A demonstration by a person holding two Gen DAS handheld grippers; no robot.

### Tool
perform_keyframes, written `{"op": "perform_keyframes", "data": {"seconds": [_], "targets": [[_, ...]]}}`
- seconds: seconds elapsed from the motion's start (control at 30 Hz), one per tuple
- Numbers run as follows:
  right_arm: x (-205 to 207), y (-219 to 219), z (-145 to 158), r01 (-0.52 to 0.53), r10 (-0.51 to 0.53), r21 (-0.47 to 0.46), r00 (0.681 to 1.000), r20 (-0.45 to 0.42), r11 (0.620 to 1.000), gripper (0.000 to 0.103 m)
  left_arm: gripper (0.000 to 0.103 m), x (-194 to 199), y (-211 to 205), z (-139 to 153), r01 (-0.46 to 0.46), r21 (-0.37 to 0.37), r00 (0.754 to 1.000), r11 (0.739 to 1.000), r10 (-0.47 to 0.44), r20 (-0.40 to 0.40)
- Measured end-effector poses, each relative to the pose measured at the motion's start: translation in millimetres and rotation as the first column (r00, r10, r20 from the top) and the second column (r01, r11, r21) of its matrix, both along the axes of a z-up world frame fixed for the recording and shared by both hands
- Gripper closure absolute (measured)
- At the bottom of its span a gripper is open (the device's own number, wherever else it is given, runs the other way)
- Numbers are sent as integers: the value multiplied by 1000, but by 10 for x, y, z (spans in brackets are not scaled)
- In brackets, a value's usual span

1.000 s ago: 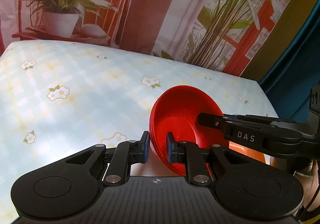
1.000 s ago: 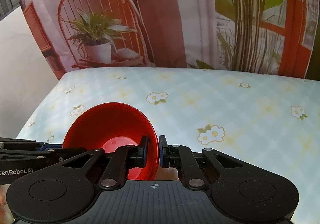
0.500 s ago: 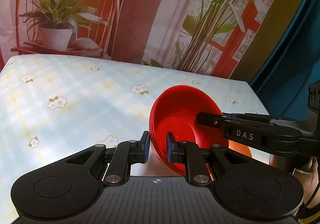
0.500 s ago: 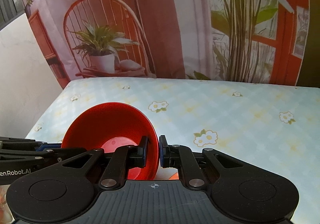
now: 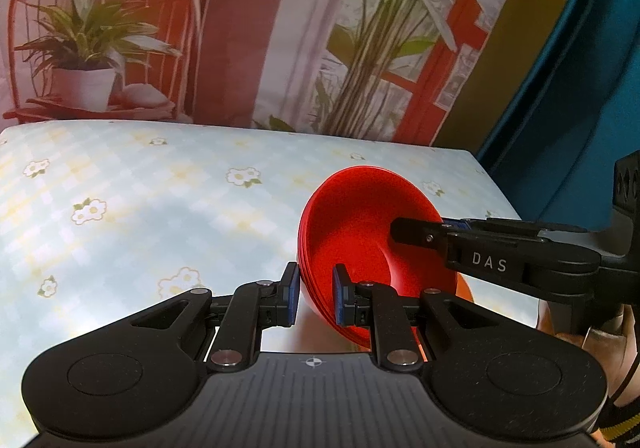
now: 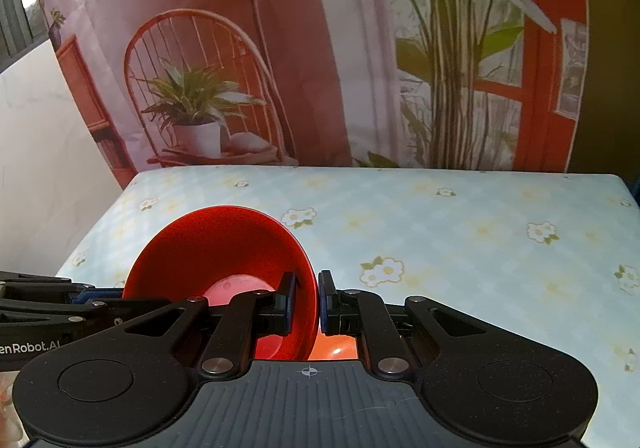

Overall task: Organize plates and bowls
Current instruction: 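Carry the red bowl stack with both grippers and lower it onto the orange plate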

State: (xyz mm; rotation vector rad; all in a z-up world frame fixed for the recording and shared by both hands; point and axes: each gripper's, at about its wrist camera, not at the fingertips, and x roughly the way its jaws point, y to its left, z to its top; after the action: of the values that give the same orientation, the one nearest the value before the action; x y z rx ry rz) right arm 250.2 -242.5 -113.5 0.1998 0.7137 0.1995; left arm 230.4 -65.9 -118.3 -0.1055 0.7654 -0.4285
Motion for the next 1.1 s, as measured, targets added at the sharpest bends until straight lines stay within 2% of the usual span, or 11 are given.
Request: {"op": "perform_keyframes", "data": {"seconds": [0.43,1.1], "targets": [[-209,-331,18,50,-50,6,999,3,999,92,85,-25,-308,-29,63,15,998,998,-62,-13],[-266,-693,-310,106,-105,5,992,-71,994,91,85,111,-650,-349,143,45,986,989,-138,-96]]}}
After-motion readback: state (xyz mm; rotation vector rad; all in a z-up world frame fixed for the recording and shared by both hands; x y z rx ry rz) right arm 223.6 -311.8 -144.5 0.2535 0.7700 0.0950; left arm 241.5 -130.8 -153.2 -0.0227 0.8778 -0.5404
